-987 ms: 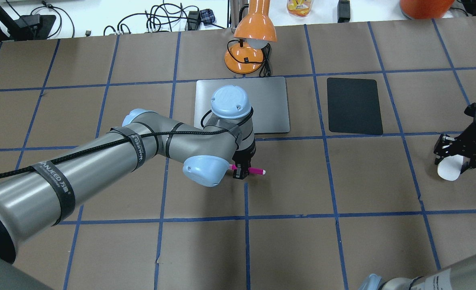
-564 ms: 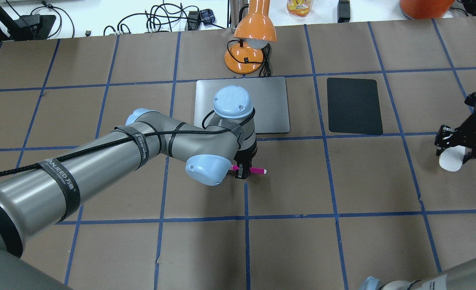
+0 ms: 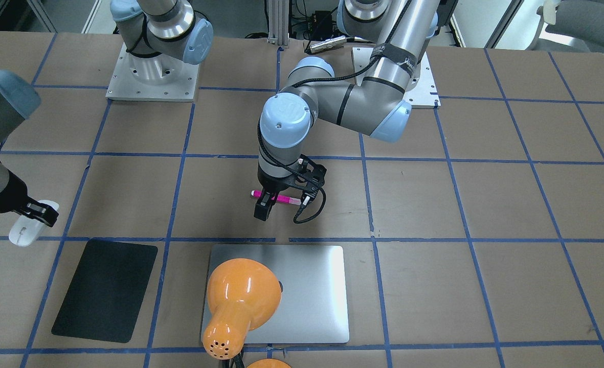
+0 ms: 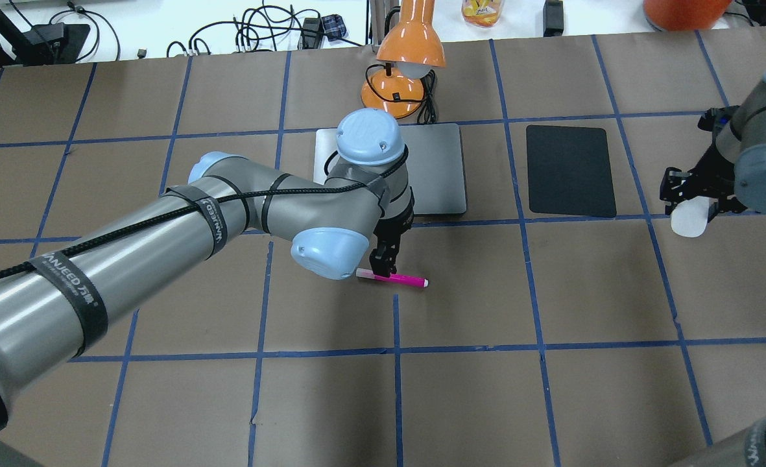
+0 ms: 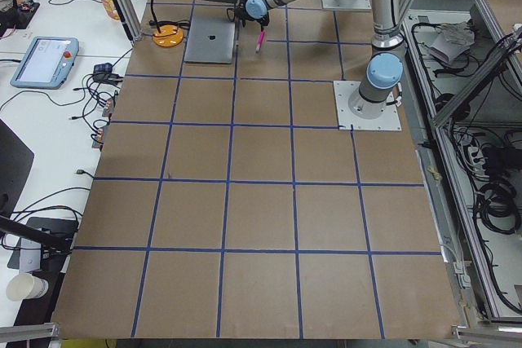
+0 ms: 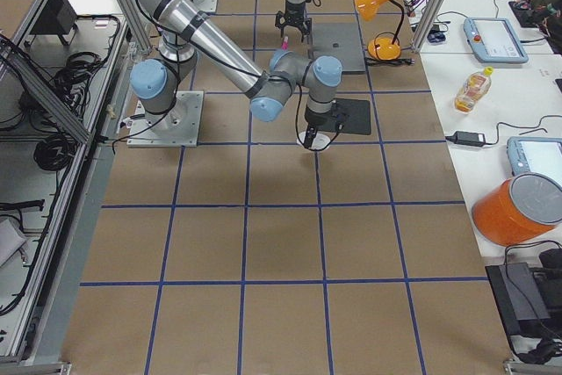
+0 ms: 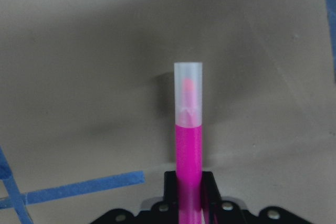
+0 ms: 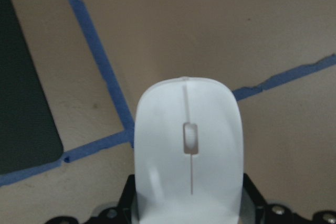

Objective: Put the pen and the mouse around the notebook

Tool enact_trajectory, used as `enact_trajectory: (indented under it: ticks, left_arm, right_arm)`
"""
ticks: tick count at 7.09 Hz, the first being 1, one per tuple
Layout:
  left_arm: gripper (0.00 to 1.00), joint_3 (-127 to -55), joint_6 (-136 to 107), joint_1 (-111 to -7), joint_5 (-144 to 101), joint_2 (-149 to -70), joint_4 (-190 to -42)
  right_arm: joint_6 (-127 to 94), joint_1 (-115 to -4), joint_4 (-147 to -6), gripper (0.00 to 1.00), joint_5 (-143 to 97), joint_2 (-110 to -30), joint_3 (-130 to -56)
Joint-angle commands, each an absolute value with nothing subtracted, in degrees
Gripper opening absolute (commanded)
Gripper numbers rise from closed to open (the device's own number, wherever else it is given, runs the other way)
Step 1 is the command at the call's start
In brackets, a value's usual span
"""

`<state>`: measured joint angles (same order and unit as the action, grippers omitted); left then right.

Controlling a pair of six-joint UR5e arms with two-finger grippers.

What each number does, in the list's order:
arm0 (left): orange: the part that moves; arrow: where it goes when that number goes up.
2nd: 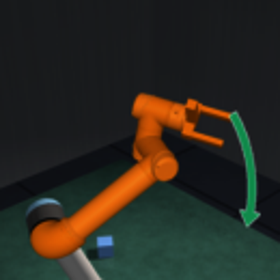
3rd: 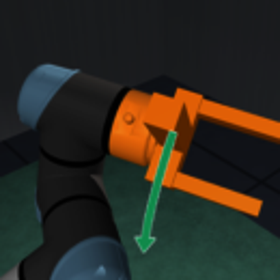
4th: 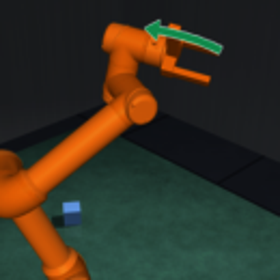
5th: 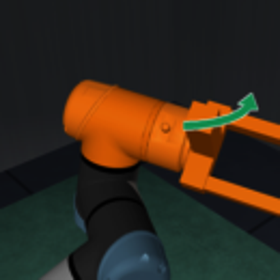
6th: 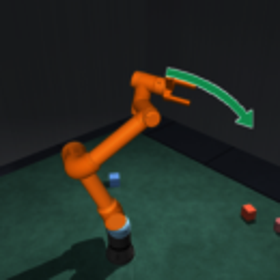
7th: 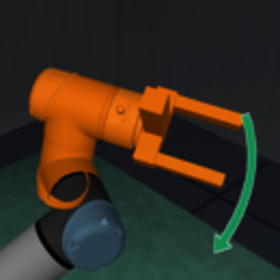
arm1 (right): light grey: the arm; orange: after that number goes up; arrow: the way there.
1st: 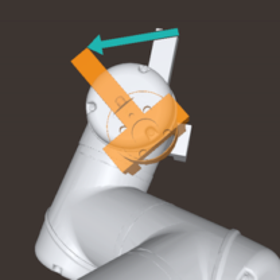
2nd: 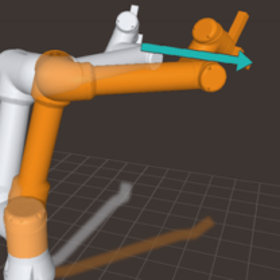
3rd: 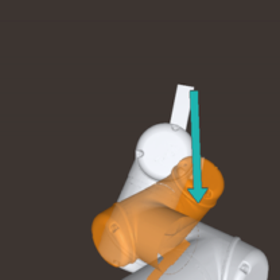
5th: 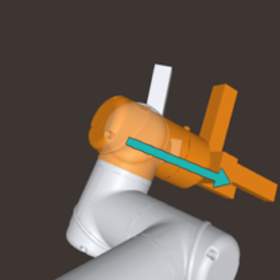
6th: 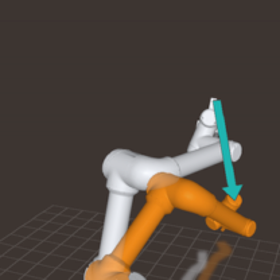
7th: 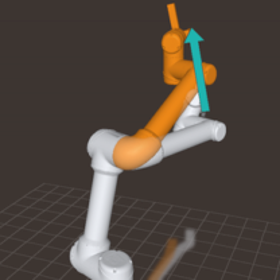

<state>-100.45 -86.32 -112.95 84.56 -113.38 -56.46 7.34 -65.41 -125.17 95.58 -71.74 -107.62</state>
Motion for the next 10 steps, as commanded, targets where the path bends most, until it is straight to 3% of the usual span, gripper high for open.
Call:
enact_trajectory:
  ticks: [1,4,10]
  left_arm:
    - [1.0,-95.91,-55.51,-110.23,84.64,-107.61,-69.71]
    - [1.0,-92.29,-19.76,-102.94,84.56,-97.15,-82.44]
    - [1.0,-95.89,-1.51,-92.38,88.06,-85.79,-84.11]
  right_arm:
    - [7.82,-71.6,-125.07,0.52,95.19,-68.84,-103.47]
    - [6.94,-77.07,-126.12,0.52,95.01,-64.7,-99.59]
    - [6.59,-81.12,-126.12,0.54,94.83,-56.09,-91.41]
